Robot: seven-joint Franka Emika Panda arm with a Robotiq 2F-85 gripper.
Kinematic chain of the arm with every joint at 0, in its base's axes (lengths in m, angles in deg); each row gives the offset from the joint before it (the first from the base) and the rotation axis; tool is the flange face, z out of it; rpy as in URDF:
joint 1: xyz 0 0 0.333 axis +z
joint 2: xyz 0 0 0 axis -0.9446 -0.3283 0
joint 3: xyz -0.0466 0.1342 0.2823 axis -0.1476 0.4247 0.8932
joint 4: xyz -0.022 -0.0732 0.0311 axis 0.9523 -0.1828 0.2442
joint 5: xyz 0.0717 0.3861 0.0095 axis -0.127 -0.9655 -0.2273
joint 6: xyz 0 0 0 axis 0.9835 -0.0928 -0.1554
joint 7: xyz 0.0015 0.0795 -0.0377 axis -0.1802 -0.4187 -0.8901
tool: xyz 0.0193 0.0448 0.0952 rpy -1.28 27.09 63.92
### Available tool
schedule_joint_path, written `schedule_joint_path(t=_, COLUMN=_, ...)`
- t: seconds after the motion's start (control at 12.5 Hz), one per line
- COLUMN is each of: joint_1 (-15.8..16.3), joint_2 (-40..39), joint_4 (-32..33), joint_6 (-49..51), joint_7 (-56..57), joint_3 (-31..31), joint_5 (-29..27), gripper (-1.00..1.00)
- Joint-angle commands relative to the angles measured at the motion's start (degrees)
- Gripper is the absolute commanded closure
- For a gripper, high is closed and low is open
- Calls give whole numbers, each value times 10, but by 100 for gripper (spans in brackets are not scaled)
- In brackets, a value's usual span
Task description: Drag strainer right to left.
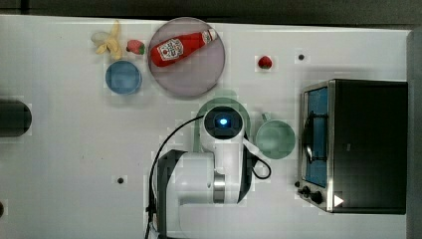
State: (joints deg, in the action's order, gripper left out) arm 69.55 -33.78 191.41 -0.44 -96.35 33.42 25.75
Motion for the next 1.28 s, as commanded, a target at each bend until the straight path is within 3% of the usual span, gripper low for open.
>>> schedule_joint_path(t=0.08, joint_1=3, joint_2=-19, joint_4=-26, joint_6=-86, joint_7=-109, joint_3=0, joint_5=0, gripper=-100)
schedule_joint_path(t=0.64, joint_1=13, joint_2=-138, joint_4=0, joint_6=-258, joint_7=-136, joint_3=4, joint_5=-6, gripper=-100)
schedule_joint_path(t=1.28, joint_1=44, joint_2=-165, joint_4=-3, joint_6=-264, joint_7=-153, joint_3=15, joint_5=-19, gripper=-100)
